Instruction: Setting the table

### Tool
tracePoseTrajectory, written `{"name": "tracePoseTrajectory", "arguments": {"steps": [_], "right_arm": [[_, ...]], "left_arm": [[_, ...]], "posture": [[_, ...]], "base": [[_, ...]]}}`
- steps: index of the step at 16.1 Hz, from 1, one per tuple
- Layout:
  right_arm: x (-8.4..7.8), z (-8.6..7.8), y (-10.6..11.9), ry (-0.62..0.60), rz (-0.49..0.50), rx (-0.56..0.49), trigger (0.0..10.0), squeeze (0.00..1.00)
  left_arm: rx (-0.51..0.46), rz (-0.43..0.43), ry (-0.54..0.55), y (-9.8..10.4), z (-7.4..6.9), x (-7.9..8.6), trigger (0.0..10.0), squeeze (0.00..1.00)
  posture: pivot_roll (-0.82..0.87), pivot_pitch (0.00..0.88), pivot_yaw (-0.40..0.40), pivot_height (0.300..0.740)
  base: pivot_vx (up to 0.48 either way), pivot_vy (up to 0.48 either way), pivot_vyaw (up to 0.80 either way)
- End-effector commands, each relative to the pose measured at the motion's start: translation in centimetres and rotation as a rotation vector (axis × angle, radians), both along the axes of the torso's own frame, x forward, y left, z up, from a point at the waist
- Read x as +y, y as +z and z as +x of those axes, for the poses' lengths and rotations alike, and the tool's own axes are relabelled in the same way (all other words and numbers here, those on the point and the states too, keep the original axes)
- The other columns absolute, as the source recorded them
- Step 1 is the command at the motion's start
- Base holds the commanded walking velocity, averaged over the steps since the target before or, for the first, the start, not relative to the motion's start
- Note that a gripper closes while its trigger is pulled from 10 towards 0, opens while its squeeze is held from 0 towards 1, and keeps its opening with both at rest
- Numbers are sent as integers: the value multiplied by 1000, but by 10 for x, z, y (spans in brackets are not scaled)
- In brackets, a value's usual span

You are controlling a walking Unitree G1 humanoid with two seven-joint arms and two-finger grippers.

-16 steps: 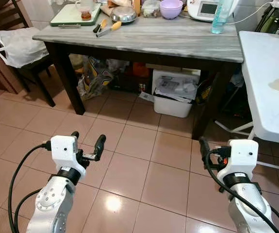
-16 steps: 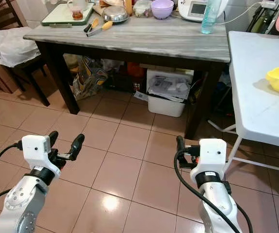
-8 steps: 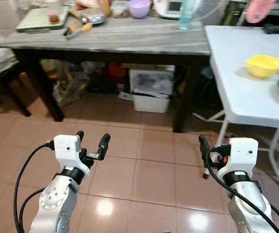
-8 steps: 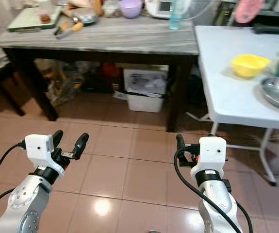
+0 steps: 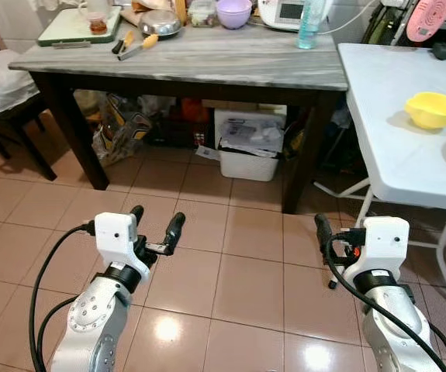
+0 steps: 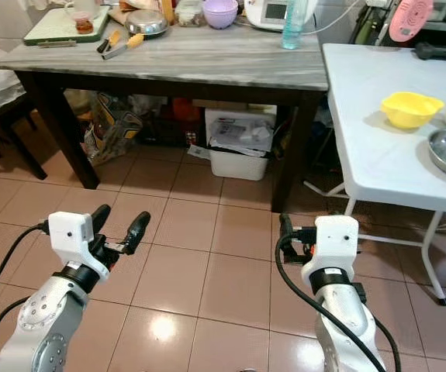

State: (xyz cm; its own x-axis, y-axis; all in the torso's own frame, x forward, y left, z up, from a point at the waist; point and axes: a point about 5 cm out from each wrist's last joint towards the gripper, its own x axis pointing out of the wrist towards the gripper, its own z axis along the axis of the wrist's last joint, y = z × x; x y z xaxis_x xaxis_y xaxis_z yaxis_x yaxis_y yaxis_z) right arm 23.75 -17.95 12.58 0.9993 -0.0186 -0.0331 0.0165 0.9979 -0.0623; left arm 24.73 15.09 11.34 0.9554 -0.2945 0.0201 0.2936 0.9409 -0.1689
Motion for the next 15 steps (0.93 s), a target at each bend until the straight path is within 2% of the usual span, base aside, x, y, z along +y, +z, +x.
{"name": "tracePoseTrajectory", "arguments": {"steps": [1, 13, 15], "right_arm": [[0, 1, 1, 5, -3, -3, 10000, 0], [0, 3, 2, 4, -5, -8, 10000, 0], [0, 4, 2, 6, -4, -6, 10000, 0]], "left_arm": [[-3, 0, -5, 0, 0, 0, 10000, 0], [11, 5, -21, -3, 1, -1, 10000, 0], [28, 10, -16, -6, 1, -1, 10000, 0]], "posture": [[-44, 86, 22, 740], [-49, 85, 23, 740], [-49, 83, 21, 740]], "base": [[371, 0, 0], [381, 0, 0], [167, 0, 0]]}}
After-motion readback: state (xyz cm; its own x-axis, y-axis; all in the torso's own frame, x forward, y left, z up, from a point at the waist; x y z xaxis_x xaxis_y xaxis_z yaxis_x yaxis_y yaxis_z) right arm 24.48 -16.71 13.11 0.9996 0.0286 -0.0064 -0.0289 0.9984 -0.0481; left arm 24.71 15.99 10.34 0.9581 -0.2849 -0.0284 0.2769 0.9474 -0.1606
